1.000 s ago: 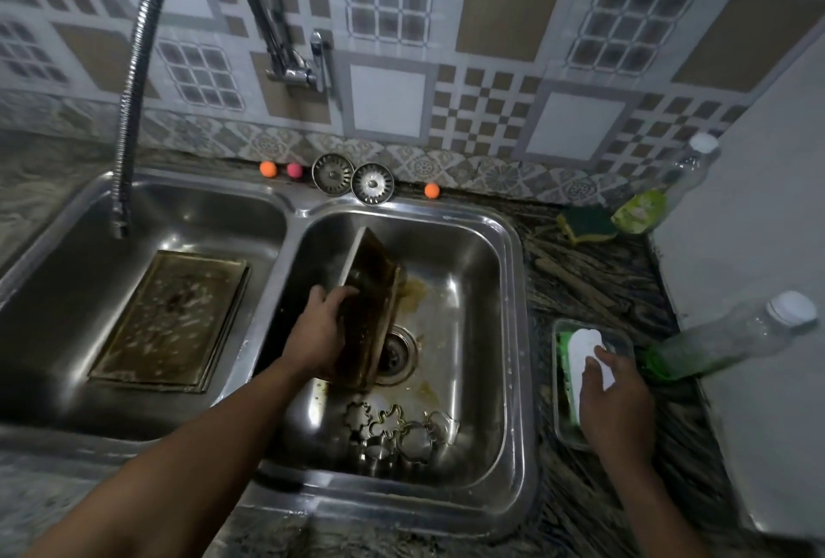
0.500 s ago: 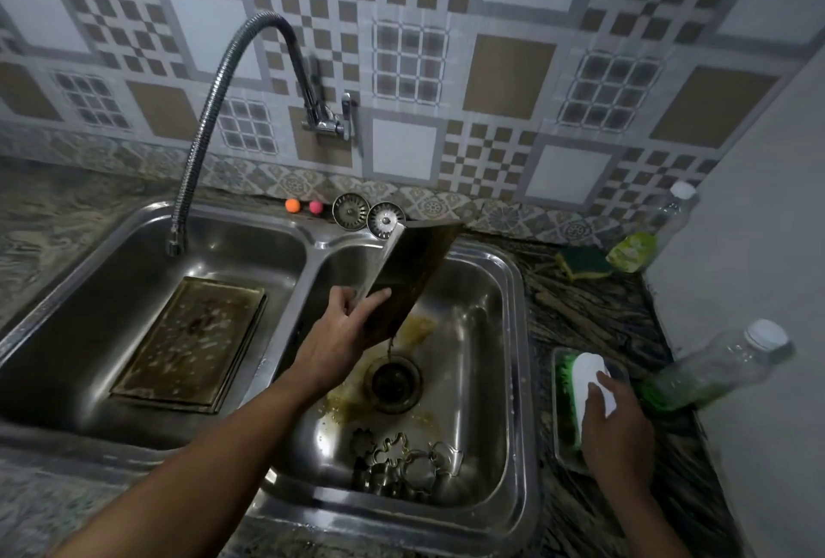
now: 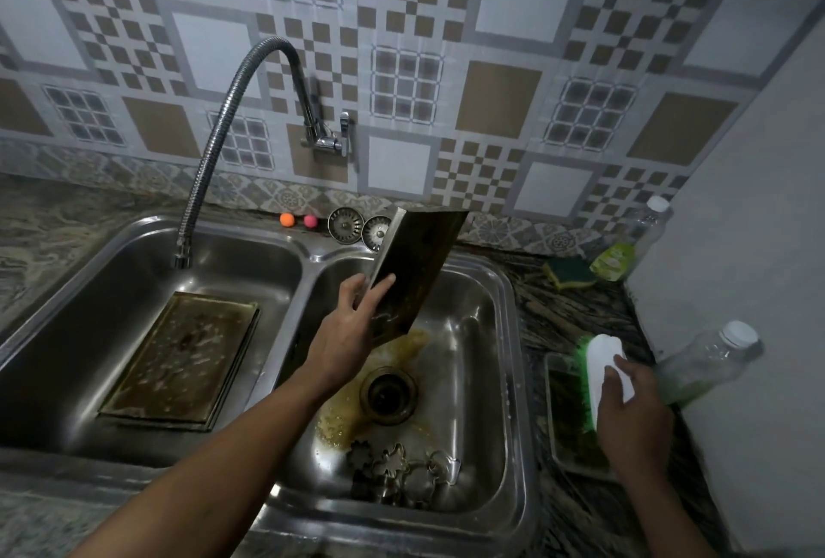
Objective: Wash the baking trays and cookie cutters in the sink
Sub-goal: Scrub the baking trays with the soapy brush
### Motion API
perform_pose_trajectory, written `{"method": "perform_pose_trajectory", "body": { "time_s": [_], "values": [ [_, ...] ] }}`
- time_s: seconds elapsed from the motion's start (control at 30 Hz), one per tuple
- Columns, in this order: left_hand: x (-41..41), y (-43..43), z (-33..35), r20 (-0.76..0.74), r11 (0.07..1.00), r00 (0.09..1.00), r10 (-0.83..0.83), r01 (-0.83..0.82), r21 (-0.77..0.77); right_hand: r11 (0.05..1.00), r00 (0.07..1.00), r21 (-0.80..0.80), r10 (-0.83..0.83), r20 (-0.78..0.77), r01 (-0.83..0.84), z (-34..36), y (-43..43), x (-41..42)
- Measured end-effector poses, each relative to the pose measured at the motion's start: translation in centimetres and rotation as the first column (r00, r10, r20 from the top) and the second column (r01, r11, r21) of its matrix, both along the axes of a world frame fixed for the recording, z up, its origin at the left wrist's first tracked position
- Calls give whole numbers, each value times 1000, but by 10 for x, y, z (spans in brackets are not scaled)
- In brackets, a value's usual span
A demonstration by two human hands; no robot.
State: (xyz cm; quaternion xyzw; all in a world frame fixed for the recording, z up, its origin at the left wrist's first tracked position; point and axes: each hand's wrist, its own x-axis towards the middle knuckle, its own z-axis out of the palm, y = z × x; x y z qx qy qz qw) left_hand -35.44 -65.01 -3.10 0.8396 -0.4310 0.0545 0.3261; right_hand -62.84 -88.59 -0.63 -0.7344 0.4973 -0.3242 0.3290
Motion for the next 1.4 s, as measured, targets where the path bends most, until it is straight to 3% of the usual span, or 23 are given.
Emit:
{"method": "perform_pose_trajectory", "body": {
  "time_s": [0.13, 0.23, 0.4, 0.57, 0.77, 1.03, 1.17, 1.4],
  "values": [
    [0, 0, 1, -22, 999, 999, 28, -28, -18, 999, 995, -29, -28, 92, 30, 16, 1, 6],
    [-8, 6, 3, -128, 995, 991, 34, -46, -90, 998, 983, -49, -19, 184, 28, 29, 13, 26],
    [-3, -2, 28, -263, 949, 964, 42, -121, -290, 986, 959, -101, 151, 238, -131, 59, 46, 119],
    [-7, -4, 43, -363, 941, 931, 40, -157, -300, 947, 919, -86, 322, 228, -310, 51, 92, 185],
    [9, 21, 40, -371, 958, 919, -130, 20, -286, 989, 938, 106, 64, 341, -106, 54, 112, 232],
    [51, 40, 36, -438, 924, 889, -134, -48, -379, 931, 874, -6, 345, 343, -365, 37, 185, 246],
    [62, 43, 36, -495, 910, 860, -124, -101, -403, 966, 920, 91, 200, 336, -243, 17, 176, 226],
    [42, 55, 26, -524, 912, 806, -277, 49, -406, 987, 952, 124, 58, 299, -99, 46, 133, 246]
  ]
}}
